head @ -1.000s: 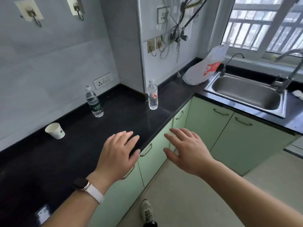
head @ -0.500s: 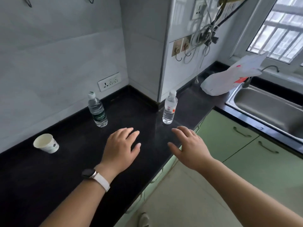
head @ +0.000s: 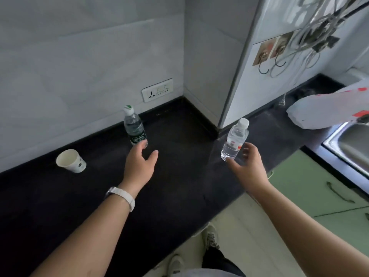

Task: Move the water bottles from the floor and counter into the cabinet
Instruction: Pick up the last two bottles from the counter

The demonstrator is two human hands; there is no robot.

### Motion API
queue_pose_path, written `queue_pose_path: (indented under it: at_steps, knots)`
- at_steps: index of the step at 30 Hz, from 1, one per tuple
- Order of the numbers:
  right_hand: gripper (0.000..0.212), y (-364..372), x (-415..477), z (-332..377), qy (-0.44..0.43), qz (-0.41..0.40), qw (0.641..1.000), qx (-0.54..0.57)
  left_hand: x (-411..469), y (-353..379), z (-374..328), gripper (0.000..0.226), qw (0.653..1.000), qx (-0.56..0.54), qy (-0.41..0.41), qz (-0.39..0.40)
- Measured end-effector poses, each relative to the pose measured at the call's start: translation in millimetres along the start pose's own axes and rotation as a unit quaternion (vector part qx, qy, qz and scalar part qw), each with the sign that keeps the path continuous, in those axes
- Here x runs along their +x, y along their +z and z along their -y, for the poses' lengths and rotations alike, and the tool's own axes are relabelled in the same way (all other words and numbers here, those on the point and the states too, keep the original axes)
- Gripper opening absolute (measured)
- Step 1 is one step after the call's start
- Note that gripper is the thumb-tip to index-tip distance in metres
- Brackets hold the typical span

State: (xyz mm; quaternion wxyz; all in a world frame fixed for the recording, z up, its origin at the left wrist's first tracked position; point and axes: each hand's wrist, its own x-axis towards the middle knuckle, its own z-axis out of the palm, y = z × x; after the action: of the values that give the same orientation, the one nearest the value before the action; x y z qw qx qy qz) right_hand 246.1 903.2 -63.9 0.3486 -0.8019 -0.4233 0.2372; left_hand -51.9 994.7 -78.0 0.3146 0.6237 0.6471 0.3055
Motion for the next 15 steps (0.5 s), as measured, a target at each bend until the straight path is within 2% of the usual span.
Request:
queue_pose_path:
  at_steps: [4, 9, 12, 15]
  knots:
    - [0.083, -5.7, 42.9, -8.4, 0.007, 0.031, 0.999, 0.032, 21.3, 4.9, -5.0, 0.054, 0.993, -0.062, -0.085, -0.052]
    - [0.09, -13.5, 90.9, -25.9, 0.015, 0.076, 0.995, 0.065, 53.6, 11.8, -0.4, 0.067, 0.975, -0.109, -0.167, -0.102]
    - [0.08, -15.1, 112.2, -37.5, 0.027, 0.123, 0.988, 0.088, 72.5, 12.6, 5.6, 0.073, 0.965, -0.116, -0.201, -0.124]
    - [0.071, -18.8, 128.9, -42.2, 0.013, 0.188, 0.979, 0.081, 91.1, 14.3, 7.7, 0.077, 0.964, -0.124, -0.198, -0.125]
